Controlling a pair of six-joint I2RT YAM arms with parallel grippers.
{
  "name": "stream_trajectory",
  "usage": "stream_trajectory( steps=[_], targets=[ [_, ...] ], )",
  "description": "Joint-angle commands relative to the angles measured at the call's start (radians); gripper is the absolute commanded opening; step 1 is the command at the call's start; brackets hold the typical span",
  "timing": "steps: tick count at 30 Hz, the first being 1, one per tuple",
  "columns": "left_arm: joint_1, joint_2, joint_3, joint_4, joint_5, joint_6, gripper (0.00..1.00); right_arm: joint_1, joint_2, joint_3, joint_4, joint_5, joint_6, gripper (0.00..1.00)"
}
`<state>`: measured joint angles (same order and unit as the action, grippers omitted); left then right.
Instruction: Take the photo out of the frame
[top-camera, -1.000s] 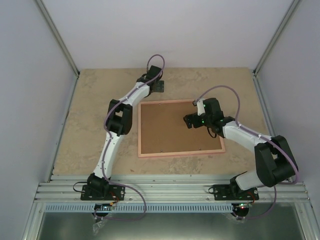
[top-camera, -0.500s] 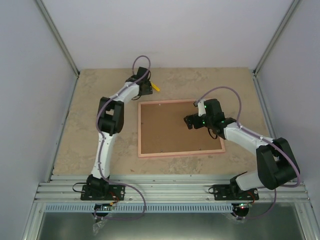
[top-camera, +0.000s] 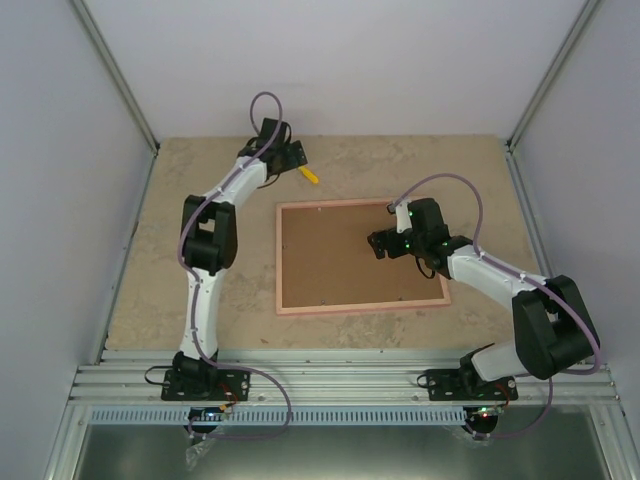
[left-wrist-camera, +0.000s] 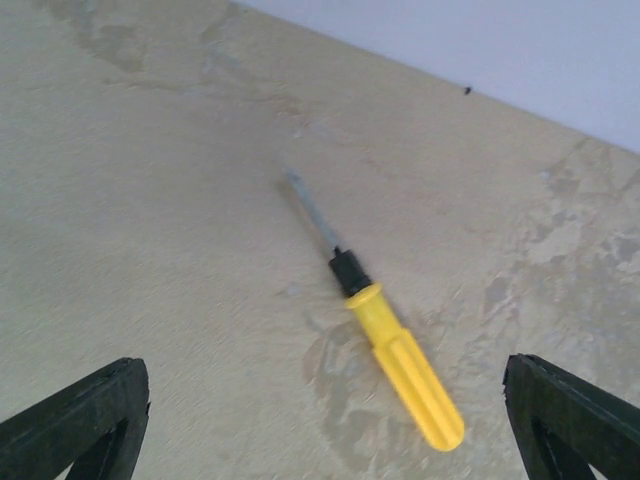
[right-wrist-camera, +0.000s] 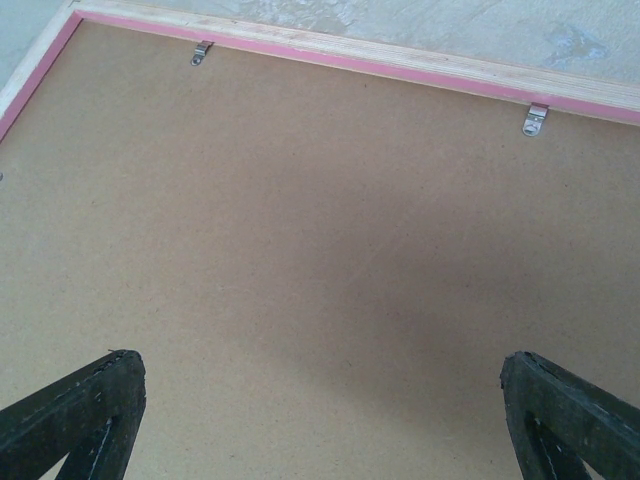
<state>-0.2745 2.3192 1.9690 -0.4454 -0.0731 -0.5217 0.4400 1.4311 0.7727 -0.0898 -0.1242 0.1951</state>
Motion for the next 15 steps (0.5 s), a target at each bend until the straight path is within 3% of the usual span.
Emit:
stream_trajectory(
  steps=[1,15],
  targets=[
    [-0.01,0.069,0.063,0.06,0.031,-0.003,0.99,0.002,-0.005,-0.004,0.01,-0.013,-0.006,0.98],
    [-0.07,0.263,0.272,-0.056,-0.095,0.103,1.0,0.003,-0.005,0.002,-0.005,-0.012,-0.009,0.98]
  ],
)
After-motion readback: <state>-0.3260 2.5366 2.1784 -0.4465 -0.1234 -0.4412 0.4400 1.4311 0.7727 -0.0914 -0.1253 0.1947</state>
